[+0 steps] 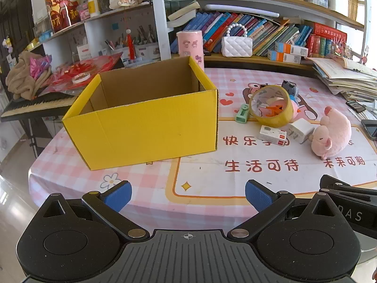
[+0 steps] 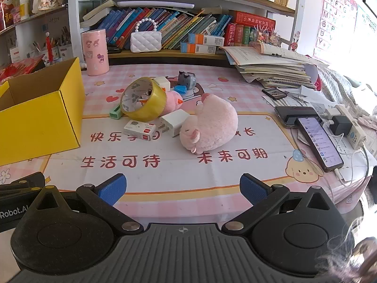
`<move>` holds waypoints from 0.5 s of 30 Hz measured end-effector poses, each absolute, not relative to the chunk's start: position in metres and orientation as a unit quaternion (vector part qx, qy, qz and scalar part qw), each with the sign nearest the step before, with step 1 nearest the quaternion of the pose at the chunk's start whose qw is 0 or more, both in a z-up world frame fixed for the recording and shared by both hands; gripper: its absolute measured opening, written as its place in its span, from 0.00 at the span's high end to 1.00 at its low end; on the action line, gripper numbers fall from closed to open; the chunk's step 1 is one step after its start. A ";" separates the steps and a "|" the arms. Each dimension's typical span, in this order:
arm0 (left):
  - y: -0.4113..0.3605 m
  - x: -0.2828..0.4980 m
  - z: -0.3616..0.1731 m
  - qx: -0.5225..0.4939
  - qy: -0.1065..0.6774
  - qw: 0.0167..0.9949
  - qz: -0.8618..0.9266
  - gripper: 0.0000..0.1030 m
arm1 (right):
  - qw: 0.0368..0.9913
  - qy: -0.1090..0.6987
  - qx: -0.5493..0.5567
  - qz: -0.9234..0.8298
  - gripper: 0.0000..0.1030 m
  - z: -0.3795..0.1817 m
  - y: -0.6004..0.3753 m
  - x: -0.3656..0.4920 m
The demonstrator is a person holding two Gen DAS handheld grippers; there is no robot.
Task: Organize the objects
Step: 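Move the right gripper toward the pink plush pig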
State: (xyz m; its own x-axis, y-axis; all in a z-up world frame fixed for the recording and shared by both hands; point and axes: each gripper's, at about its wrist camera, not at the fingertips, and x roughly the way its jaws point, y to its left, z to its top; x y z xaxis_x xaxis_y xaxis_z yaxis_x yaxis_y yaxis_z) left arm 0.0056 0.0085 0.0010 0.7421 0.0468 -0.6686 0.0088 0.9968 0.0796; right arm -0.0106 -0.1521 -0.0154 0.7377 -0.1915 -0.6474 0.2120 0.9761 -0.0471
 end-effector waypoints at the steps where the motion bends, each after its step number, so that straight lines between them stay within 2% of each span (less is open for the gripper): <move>1: 0.009 0.006 0.001 0.038 0.359 0.932 0.010 0.00 | 0.932 0.346 0.015 -0.108 0.00 -0.015 -0.152 -0.010; 15: 0.010 0.006 0.000 0.038 0.359 0.932 0.012 0.00 | 0.932 0.346 0.015 -0.109 0.00 -0.016 -0.149 -0.005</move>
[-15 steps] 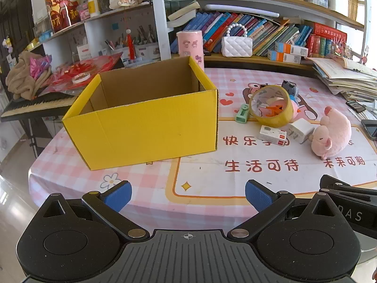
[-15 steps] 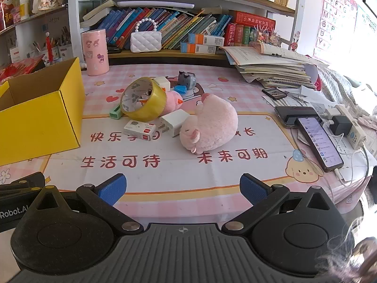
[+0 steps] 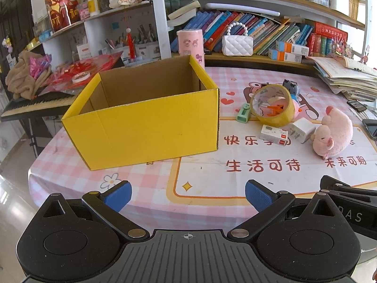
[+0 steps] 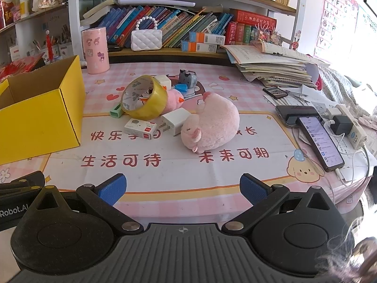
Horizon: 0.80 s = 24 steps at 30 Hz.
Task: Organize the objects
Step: 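Move the right gripper toward the pink plush pig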
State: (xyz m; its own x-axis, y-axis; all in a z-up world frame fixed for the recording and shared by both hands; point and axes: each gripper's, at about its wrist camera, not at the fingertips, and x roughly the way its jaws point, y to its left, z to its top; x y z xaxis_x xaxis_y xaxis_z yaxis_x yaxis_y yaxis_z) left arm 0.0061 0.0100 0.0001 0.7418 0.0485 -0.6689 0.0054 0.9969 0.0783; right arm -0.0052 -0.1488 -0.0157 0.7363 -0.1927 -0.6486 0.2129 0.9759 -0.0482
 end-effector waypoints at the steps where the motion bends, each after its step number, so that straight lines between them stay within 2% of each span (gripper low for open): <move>1: 0.010 0.006 0.000 0.038 0.359 0.932 0.012 0.00 | 0.932 0.346 0.014 -0.109 0.00 -0.015 -0.148 -0.005; 24: 0.009 0.023 -0.006 0.033 0.370 0.928 0.012 0.00 | 0.928 0.357 0.015 -0.101 0.00 -0.023 -0.153 0.010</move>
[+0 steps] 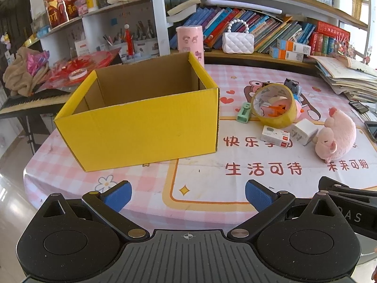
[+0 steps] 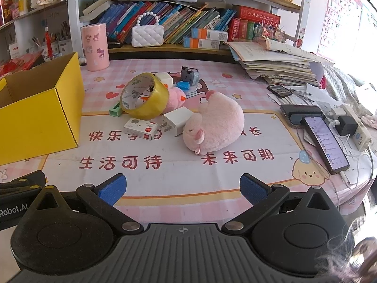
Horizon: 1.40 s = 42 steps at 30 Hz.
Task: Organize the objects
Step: 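Move the right gripper toward the pink plush pig, then grasp the pink plush pig with the right gripper while the left grasps the white card box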
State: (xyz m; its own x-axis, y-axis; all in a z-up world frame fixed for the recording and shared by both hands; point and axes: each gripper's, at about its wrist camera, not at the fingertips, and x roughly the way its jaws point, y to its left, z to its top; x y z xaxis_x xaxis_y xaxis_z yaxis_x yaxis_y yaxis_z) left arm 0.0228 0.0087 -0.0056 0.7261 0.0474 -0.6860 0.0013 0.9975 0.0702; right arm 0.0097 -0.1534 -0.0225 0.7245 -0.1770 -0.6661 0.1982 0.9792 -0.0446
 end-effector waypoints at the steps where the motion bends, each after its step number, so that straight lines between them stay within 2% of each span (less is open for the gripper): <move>1: 0.008 0.024 -0.006 0.033 0.371 0.928 0.013 0.00 | 0.928 0.358 0.015 -0.100 0.00 -0.023 -0.154 0.011; 33: -0.036 0.073 -0.016 -0.015 0.397 0.917 0.037 0.00 | 0.927 0.368 0.021 -0.063 0.00 -0.022 -0.217 0.073; 42: -0.058 0.090 -0.019 -0.018 0.402 0.914 0.048 0.00 | 0.920 0.383 0.069 -0.050 0.02 -0.028 -0.256 0.111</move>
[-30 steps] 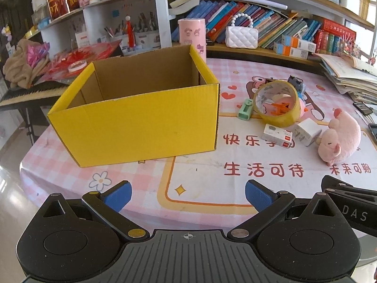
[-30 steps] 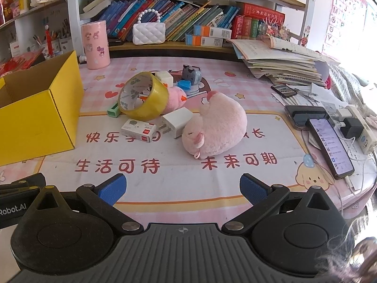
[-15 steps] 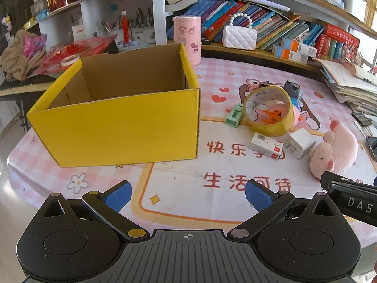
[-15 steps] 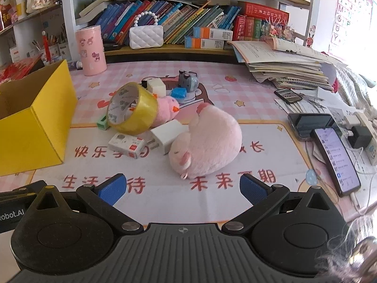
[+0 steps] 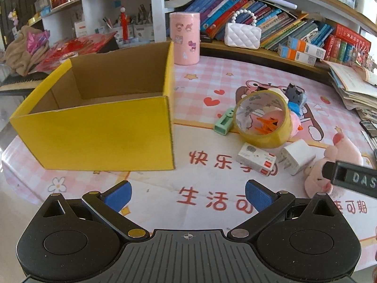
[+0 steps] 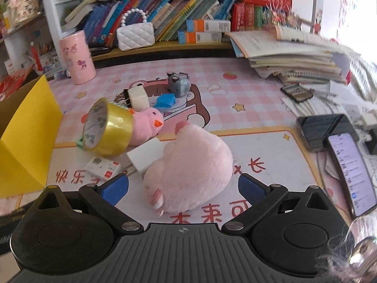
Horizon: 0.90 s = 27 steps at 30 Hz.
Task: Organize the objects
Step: 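Grasp the pink plush pig with the right gripper while the left grasps the white card box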
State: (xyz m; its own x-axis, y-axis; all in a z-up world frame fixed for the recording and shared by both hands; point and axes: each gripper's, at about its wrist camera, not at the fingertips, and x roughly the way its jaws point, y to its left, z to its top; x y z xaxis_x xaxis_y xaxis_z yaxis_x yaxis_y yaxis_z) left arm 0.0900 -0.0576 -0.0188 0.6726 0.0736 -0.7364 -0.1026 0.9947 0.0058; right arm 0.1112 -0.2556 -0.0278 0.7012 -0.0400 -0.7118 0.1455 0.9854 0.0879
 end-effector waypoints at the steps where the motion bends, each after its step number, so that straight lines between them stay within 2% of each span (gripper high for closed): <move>1: -0.060 0.091 -0.019 -0.018 0.403 0.914 0.046 0.00 | 0.918 0.387 0.075 -0.050 0.02 -0.029 -0.259 0.116; 8: -0.076 0.098 -0.021 -0.009 0.401 0.915 0.040 0.00 | 0.908 0.405 0.098 -0.038 0.03 -0.041 -0.277 0.140; 12: -0.089 0.104 -0.023 0.013 0.398 0.916 0.046 0.00 | 0.901 0.416 0.119 -0.027 0.10 -0.048 -0.290 0.152; 15: -0.097 0.109 -0.024 0.017 0.394 0.918 0.035 0.00 | 0.897 0.419 0.138 -0.016 0.18 -0.050 -0.299 0.159; 16: -0.100 0.111 -0.025 0.019 0.391 0.920 0.030 0.00 | 0.897 0.418 0.142 -0.013 0.28 -0.050 -0.302 0.159; 17: -0.104 0.113 -0.026 0.022 0.387 0.921 0.025 0.00 | 0.898 0.415 0.145 -0.008 0.32 -0.048 -0.306 0.161; 20: -0.114 0.121 -0.031 0.020 0.379 0.925 -0.011 0.00 | 0.895 0.418 0.156 0.007 0.34 -0.046 -0.316 0.164; 27: -0.128 0.150 -0.052 0.056 0.422 0.905 -0.008 0.02 | 0.900 0.406 0.154 0.048 0.34 -0.039 -0.336 0.166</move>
State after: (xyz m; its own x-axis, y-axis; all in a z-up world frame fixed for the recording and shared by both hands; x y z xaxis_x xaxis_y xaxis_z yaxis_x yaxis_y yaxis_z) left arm 0.1499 -0.1278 -0.0518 0.6438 0.0329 -0.7645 0.0608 0.9937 0.0940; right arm 0.1659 -0.3359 -0.0387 0.6661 0.2114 -0.7153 0.0380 0.9481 0.3156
